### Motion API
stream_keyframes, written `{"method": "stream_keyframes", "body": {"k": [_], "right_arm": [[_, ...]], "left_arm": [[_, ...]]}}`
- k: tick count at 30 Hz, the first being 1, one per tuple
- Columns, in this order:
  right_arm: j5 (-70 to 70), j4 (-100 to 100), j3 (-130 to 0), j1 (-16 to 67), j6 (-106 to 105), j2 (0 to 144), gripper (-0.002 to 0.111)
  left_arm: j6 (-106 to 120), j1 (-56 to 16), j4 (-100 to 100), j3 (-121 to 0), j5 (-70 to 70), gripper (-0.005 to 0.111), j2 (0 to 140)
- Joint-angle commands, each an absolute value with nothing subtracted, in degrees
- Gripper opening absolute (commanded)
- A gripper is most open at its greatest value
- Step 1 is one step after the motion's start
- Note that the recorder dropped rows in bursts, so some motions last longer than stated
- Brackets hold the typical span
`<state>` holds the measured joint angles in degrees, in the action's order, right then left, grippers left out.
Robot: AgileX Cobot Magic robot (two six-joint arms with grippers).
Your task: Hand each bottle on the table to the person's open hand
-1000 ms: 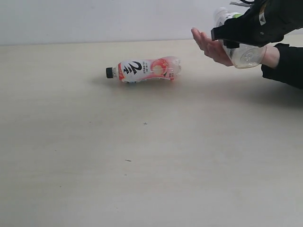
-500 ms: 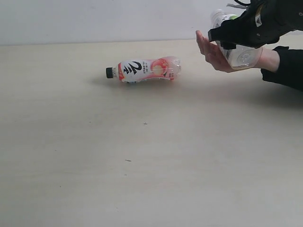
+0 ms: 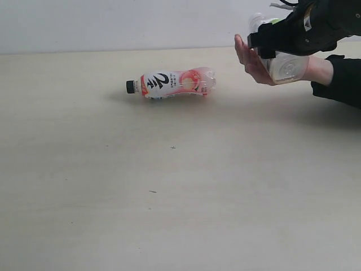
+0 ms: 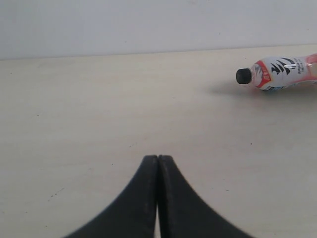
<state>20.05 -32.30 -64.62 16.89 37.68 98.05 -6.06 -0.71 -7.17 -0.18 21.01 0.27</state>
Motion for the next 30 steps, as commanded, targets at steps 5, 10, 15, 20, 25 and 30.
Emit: {"method": "stream_keyframes", "body": {"k": [5, 10, 15, 20, 25, 30], "right_arm": [[18.88, -32.02, -65.04, 16.64, 37.69, 97.80, 0.083], [18.35, -32.02, -65.04, 16.64, 37.69, 96.01, 0.087], [18.49, -31.86, -65.04, 16.64, 37.69, 92.17, 0.087], [23.21, -31.47, -65.04, 16.64, 37.13, 87.22, 0.086], [28.54, -29.29, -63.54, 16.64, 31.22, 77.59, 0.071], [28.94, -29.18, -57.20, 16.64, 27.72, 64.27, 0.014]], "left_arm": [[-6.20, -0.60, -7.23, 0.00, 20.82, 0.002, 0.00], [-6.20, -0.60, -7.23, 0.00, 20.82, 0.002, 0.00], [-6.20, -0.60, -7.23, 0.00, 20.82, 0.002, 0.00], [-6.20, -0.60, -7.23, 0.00, 20.82, 0.002, 0.00], [-6.20, -0.60, -7.23, 0.00, 20.82, 0.002, 0.00], [-6.20, -0.60, -7.23, 0.00, 20.82, 0.002, 0.00]]}}
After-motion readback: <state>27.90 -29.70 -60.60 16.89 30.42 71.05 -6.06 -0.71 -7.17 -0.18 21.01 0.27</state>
